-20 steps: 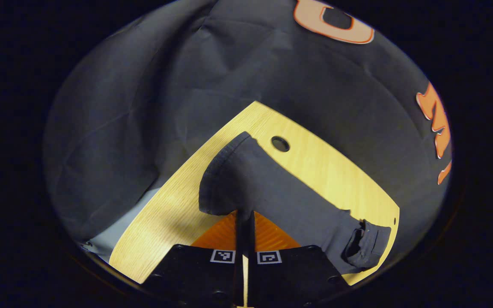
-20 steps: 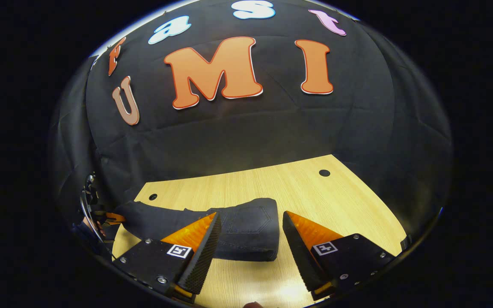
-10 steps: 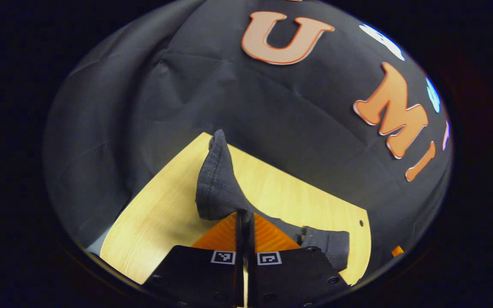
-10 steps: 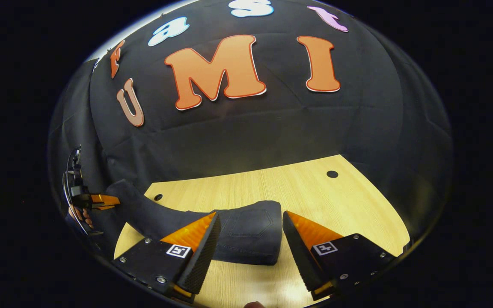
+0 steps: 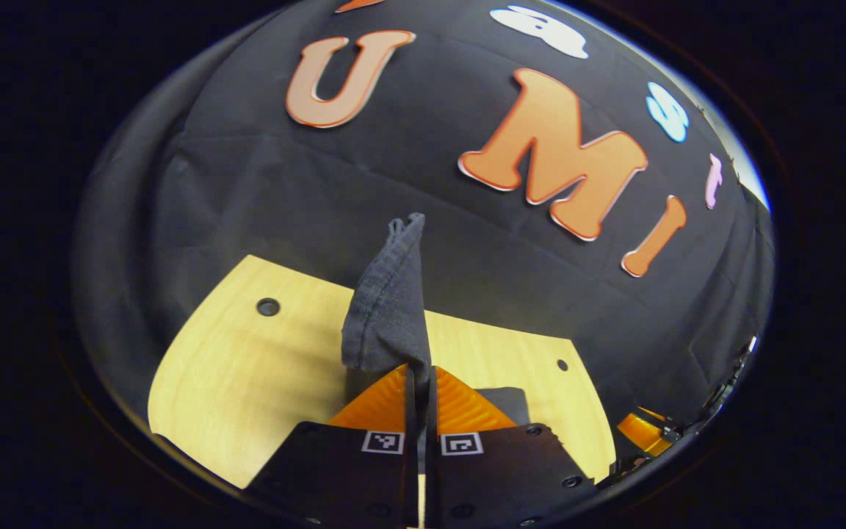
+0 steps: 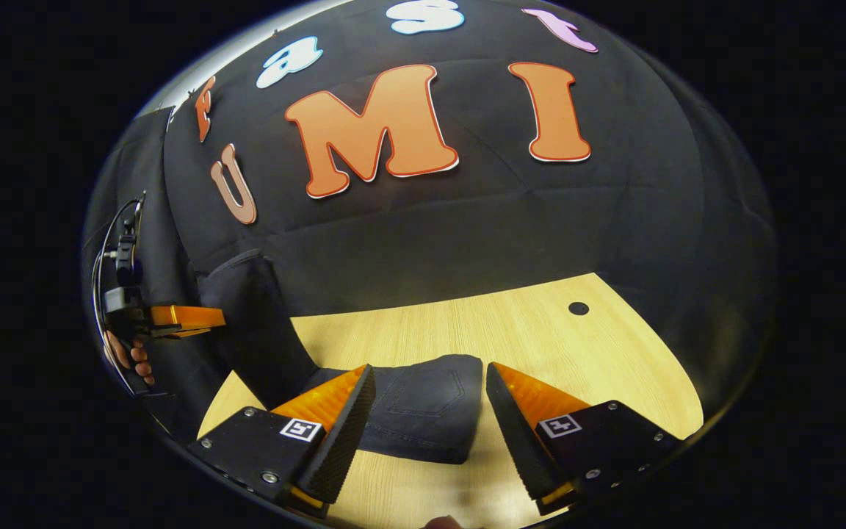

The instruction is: Grasp the waist and the cuffs of the jeans and fold them to make the two legs overlap; first hold the waist and fold one-third of the jeans toward the cuffs, then hold the cuffs and fold the remaining one-third in the same direction to finish folding.

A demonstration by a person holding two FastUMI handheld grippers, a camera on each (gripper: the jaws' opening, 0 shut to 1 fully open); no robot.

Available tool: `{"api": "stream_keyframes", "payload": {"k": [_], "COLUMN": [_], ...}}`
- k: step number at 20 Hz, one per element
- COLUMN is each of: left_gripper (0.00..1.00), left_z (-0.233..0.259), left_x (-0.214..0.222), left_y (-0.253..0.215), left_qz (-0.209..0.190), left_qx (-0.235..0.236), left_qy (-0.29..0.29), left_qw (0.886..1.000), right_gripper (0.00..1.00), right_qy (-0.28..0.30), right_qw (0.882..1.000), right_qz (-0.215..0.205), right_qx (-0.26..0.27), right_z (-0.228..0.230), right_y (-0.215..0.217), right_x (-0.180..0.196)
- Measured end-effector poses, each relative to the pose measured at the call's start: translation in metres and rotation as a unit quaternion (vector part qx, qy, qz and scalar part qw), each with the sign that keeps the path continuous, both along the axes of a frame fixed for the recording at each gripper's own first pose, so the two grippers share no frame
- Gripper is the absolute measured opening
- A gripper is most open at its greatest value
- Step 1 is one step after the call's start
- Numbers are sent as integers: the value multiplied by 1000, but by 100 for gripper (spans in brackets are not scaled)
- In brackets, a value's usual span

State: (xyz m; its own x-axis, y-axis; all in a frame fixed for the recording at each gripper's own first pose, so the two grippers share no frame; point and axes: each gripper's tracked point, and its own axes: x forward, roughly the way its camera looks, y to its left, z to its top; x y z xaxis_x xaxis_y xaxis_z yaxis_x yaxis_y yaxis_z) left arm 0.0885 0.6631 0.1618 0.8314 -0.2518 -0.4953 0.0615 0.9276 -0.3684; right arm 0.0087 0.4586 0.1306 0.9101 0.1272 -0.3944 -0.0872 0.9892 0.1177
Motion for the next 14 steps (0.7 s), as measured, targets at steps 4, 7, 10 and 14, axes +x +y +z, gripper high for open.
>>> {"api": "stream_keyframes", "payload": {"k": [4,7,10,14], "left_gripper": [4,4,5,4], "left_z": [-9,-26,-50,-78], "left_x": [2,3,-5,-22], "left_y": [-73,-122,-159,-189], "left_qz": [-39,-67,-101,-158], "left_qx": [15,32,50,114], "left_qy": [15,29,47,70], "left_qw": [999,997,992,978], "right_gripper": [92,92,93,94], "right_qy": [-2,-4,-2,0], "right_qw": [1000,1000,1000,999], "right_qz": [-1,-9,-22,-38], "right_qx": [10,15,21,30], "right_z": [3,4,2,1], "right_y": [-25,-47,-71,-92], "right_x": [2,0,-3,-6]}}
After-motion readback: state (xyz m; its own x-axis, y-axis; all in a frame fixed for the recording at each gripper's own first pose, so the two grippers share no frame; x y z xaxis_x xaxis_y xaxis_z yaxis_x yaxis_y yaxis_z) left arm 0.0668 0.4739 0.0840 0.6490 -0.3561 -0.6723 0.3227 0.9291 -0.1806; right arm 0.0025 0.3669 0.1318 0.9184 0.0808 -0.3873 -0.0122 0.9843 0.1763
